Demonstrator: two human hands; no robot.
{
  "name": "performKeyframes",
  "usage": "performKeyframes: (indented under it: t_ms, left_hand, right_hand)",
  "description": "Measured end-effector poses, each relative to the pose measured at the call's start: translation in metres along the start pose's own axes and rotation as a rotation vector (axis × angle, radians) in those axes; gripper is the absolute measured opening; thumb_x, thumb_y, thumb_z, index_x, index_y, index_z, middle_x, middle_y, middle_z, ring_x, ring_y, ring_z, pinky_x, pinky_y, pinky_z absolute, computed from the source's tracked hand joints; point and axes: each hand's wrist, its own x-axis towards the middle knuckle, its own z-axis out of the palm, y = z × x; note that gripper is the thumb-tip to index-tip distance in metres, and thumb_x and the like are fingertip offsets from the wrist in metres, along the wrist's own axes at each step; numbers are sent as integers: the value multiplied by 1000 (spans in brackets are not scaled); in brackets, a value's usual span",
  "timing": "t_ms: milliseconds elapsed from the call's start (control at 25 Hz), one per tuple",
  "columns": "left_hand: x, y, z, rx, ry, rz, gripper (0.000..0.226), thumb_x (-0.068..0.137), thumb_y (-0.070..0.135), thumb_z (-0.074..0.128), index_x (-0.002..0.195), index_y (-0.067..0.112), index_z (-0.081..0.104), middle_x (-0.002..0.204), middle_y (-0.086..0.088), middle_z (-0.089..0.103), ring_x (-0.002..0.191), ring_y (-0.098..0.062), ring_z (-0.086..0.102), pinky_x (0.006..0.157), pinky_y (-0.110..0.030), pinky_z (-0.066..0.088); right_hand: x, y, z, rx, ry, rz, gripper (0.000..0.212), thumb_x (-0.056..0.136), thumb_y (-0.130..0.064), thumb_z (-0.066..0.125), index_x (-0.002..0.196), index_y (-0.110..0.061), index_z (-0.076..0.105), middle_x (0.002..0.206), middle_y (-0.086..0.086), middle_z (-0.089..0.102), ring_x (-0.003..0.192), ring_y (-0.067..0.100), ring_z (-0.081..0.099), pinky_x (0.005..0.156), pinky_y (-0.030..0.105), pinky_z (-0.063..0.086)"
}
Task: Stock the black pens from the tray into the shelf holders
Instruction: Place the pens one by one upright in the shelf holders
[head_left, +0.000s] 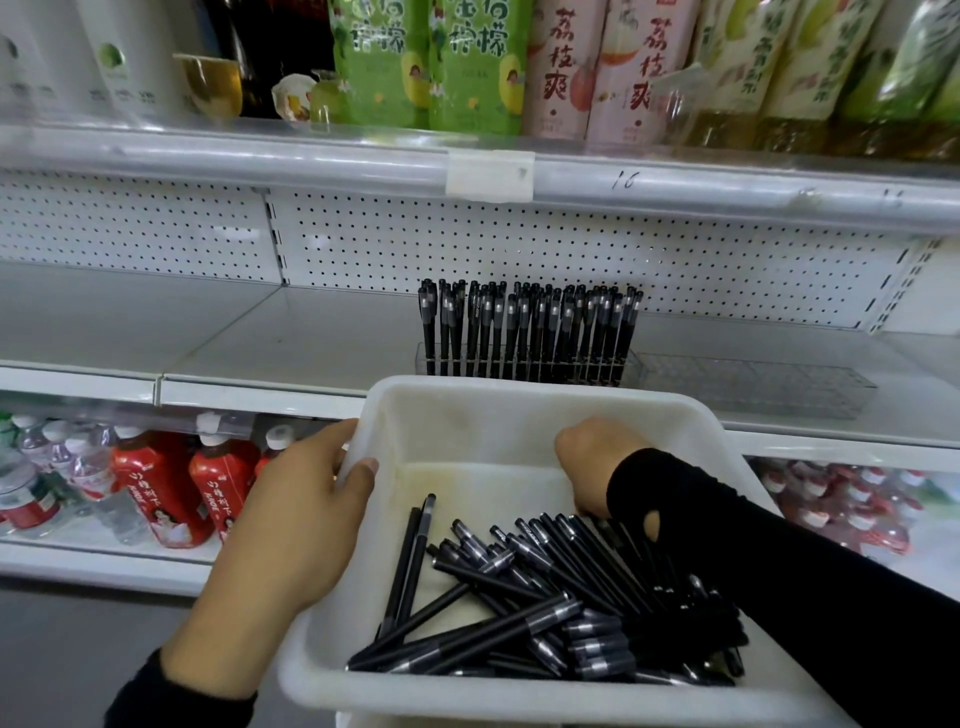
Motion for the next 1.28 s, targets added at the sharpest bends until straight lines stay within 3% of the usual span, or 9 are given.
performKeyframes:
  t_ms: [160,280,440,520,720,920,1080,1280]
  left_hand:
    - [0,1,1,-4,13,5,30,98,22,54,126,31,62,93,19,64,84,-2,61,70,-27,48]
    - [-1,2,0,-9,11,6,29,98,22,54,124,31,62,92,18,66,83,-3,63,72,-29,50]
    - [-2,2,0,-10,5,3,31,98,23,53,127,32,60,92,18,66,82,-6,64,70,-28,50]
    - [-2,2,0,-10,2,0,31,98,23,53,127,33,60,92,19,64,83,-5,64,69,-28,50]
    - [-1,3,3,-29,-1,9,27,98,22,54,117,40,60,90,23,62,84,-2,63,68,-22,46]
    - [2,3,9,-4,-7,30,25,97,22,54,118,32,64,89,20,62,82,-2,62,67,-23,45]
    - [3,3,11,2,-19,37,29,98,22,53,123,31,64,91,19,63,84,0,61,66,-20,43]
    - [4,2,11,-14,-30,33,28,98,22,53,121,33,64,93,18,67,84,0,63,68,-21,46]
  right_hand:
    - [-1,0,0,66,-45,-23,19,89,-7,62,108,-6,61,95,8,61,80,23,55,65,29,44]
    - [1,3,0,187,-95,3,12,87,-17,70,81,-10,63,73,2,61,61,17,57,51,22,43]
    - [-3,13,-11,481,-55,34,24,88,-28,74,71,-13,69,58,-3,66,48,11,58,57,22,51]
    - [-6,21,-21,587,21,24,27,93,-29,69,68,-17,67,52,-6,64,45,7,58,53,22,50]
    - [-17,44,-46,921,214,-31,20,97,-25,62,90,-9,72,85,6,75,73,16,72,62,21,57]
    - [-15,78,-72,1285,651,24,16,95,-17,65,109,-13,71,94,8,75,74,18,75,70,26,61]
    - [12,91,-72,1218,914,117,21,95,-18,66,115,-15,70,91,6,75,71,13,74,69,24,61]
    - [52,92,-64,1024,1065,150,20,95,-19,67,114,-17,69,85,1,75,74,13,74,78,38,62]
